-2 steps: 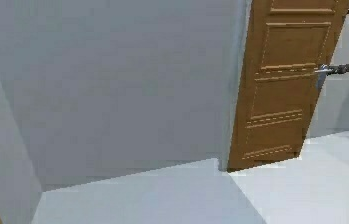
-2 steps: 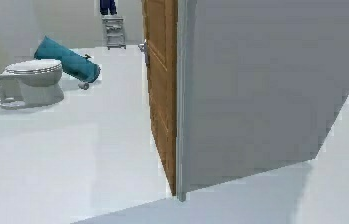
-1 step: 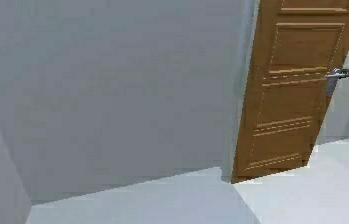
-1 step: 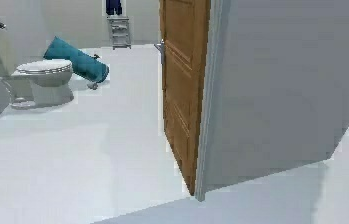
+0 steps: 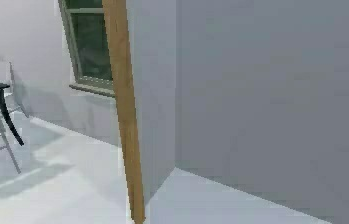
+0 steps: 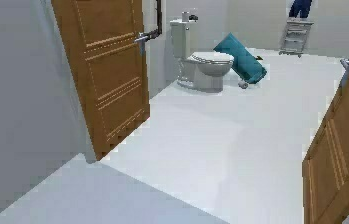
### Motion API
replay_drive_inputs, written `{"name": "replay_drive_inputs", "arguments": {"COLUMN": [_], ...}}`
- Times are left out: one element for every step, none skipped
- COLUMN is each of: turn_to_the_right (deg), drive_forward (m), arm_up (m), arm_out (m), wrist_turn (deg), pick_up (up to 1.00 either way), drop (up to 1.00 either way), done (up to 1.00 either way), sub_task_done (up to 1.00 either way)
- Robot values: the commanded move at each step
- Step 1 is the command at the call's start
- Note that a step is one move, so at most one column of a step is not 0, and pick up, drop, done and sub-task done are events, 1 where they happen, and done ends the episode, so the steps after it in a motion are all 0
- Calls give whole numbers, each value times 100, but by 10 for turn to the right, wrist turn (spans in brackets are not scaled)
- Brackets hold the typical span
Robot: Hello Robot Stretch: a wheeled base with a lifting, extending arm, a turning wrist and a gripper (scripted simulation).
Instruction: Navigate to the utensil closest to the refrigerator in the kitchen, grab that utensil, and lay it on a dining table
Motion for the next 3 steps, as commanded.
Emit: {"name": "replay_drive_inputs", "arguments": {"turn_to_the_right": [-150,0,-450], "drive_forward": [0,60,0], "arm_up": [0,0,0], "arm_out": [0,0,0], "wrist_turn": [0,0,0], "pick_up": [0,0,0], "drop": [0,0,0], "done": [0,0,0], "sub_task_done": [0,0,0]}}
